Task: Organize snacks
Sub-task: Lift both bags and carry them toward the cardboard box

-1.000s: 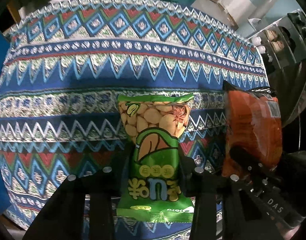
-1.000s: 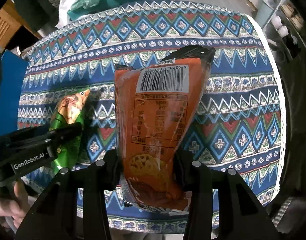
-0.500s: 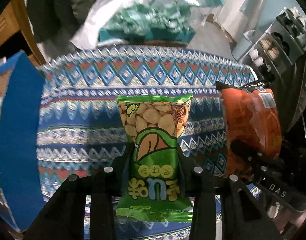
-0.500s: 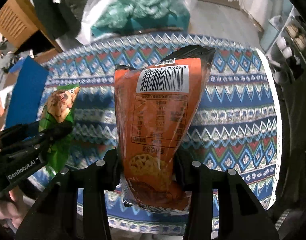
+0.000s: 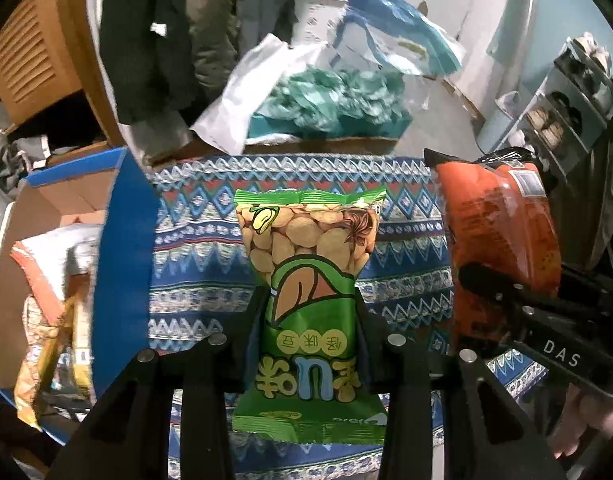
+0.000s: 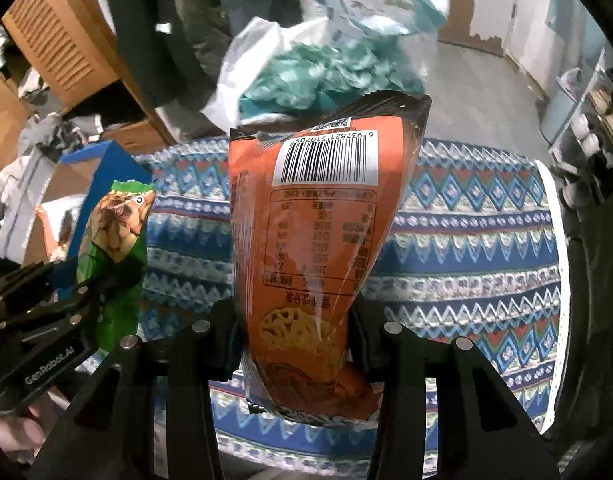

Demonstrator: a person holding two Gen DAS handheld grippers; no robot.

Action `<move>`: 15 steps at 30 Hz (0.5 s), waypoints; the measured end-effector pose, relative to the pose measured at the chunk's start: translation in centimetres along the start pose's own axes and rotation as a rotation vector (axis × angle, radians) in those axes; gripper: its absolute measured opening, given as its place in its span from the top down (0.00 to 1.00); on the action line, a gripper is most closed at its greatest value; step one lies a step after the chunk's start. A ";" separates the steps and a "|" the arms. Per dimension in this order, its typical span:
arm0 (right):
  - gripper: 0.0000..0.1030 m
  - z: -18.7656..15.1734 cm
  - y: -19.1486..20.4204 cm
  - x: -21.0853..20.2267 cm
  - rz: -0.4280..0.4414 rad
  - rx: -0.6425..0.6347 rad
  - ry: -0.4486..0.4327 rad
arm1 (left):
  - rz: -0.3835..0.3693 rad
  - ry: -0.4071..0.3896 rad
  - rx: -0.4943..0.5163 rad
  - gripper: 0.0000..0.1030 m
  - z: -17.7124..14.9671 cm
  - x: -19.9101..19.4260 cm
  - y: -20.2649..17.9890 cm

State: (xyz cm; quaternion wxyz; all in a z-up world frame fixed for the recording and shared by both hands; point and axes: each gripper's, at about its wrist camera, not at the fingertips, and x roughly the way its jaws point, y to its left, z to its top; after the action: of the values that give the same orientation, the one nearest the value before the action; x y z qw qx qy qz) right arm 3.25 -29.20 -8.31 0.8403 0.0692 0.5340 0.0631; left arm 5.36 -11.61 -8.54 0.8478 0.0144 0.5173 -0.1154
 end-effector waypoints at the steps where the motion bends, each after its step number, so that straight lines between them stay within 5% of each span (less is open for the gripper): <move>1: 0.59 0.2 0.4 0.0 0.006 -0.006 -0.003 | 0.003 -0.004 -0.004 0.63 -0.1 -0.4 0.3; 15: 0.59 2.8 8.9 0.6 0.105 -0.126 -0.018 | 0.060 -0.071 -0.088 0.63 0.2 -5.0 8.6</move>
State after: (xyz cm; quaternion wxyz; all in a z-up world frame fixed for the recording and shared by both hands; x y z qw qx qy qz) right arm 5.77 -20.43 -6.05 0.8433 0.0447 0.5169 0.1399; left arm 5.18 -2.36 -4.83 0.8687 -0.0113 0.4906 -0.0674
